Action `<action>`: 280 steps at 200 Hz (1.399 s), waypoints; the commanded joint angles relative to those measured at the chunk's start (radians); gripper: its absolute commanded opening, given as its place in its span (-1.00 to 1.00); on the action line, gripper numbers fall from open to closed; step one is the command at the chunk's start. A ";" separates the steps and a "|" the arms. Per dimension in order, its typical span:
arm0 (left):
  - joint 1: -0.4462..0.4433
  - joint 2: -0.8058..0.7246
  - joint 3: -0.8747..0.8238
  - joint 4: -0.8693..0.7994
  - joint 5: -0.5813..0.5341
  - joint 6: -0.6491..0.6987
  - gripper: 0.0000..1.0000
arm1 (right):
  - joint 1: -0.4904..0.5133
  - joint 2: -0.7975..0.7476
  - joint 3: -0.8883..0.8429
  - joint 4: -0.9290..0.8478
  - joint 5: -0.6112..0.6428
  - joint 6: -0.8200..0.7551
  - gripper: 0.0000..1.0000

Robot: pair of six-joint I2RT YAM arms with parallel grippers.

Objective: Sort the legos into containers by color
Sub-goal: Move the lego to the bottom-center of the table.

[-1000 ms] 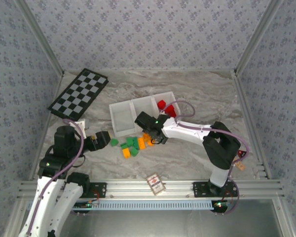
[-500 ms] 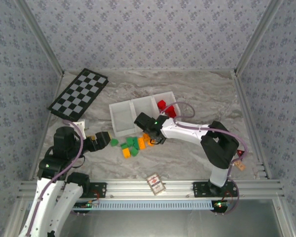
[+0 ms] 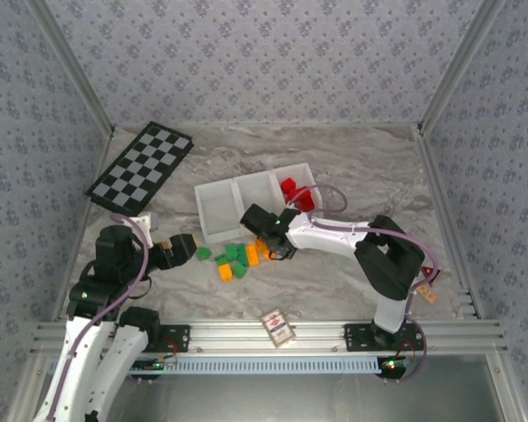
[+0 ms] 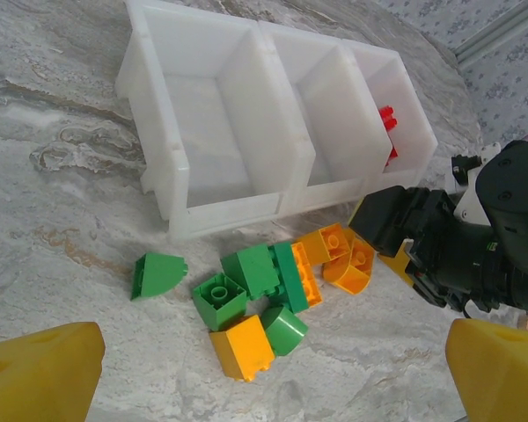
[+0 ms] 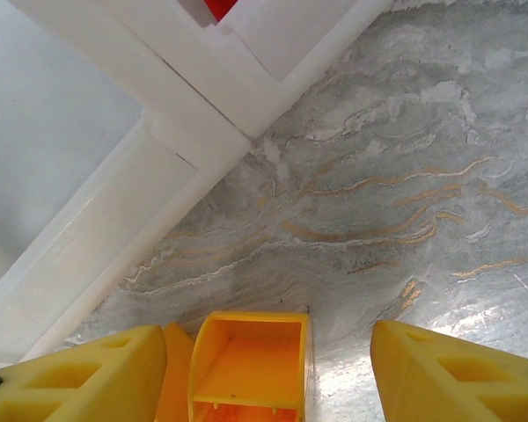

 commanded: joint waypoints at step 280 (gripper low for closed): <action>-0.010 -0.015 0.002 0.015 -0.017 0.017 0.99 | 0.042 0.042 -0.093 0.037 0.002 -0.019 -0.10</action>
